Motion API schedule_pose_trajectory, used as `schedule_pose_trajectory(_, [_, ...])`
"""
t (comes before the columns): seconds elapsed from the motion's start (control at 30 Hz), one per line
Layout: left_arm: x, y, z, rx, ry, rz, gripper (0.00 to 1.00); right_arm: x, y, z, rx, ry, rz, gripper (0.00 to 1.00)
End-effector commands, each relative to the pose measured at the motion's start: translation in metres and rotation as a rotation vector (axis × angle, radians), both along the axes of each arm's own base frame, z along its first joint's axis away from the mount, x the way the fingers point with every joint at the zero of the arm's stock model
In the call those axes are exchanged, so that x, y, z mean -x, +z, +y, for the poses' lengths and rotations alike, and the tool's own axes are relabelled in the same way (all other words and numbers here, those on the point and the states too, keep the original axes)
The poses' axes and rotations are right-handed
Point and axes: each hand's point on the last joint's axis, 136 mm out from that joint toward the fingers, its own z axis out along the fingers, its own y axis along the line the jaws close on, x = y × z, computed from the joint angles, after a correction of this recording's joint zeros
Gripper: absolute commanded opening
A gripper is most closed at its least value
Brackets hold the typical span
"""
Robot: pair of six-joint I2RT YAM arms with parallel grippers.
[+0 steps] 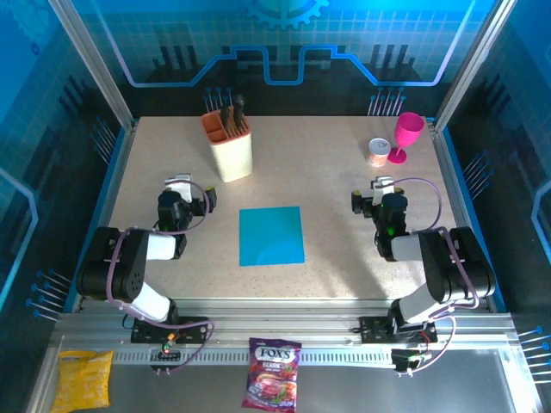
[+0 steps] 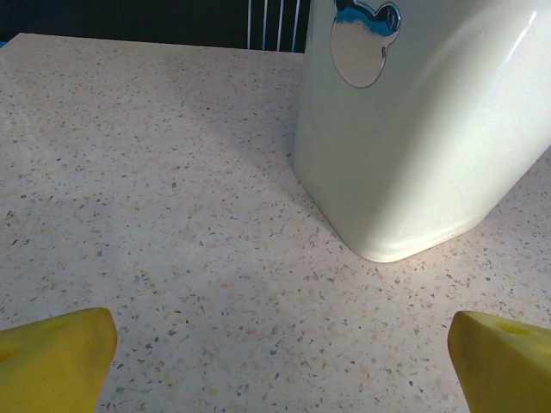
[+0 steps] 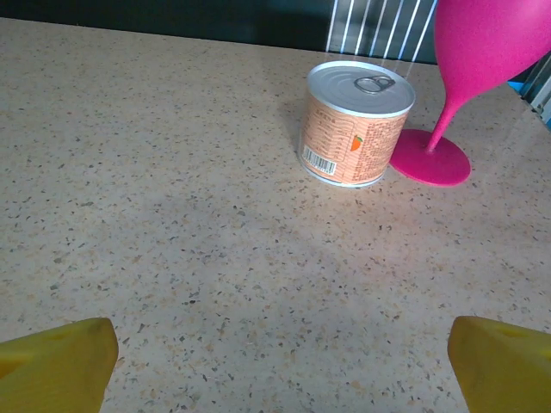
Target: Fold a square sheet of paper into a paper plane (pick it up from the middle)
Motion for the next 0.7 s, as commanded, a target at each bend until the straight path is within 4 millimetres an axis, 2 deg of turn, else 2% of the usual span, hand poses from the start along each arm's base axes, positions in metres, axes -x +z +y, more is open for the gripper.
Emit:
schedule_pose_trajectory(0.0, [0.0017, -0.0019, 0.0023, -0.019, 0.004, -0.006, 1.00, -0.0054, 0.0094, 0.0005, -0.010, 0.002, -0.029, 0.99])
schedule_pose_trajectory(0.67, [0.0015, -0.0022, 0.0030, -0.018, 0.007, -0.004, 1.00, -0.0054, 0.0095, 0.0002, -0.012, 0.002, -0.028, 0.99])
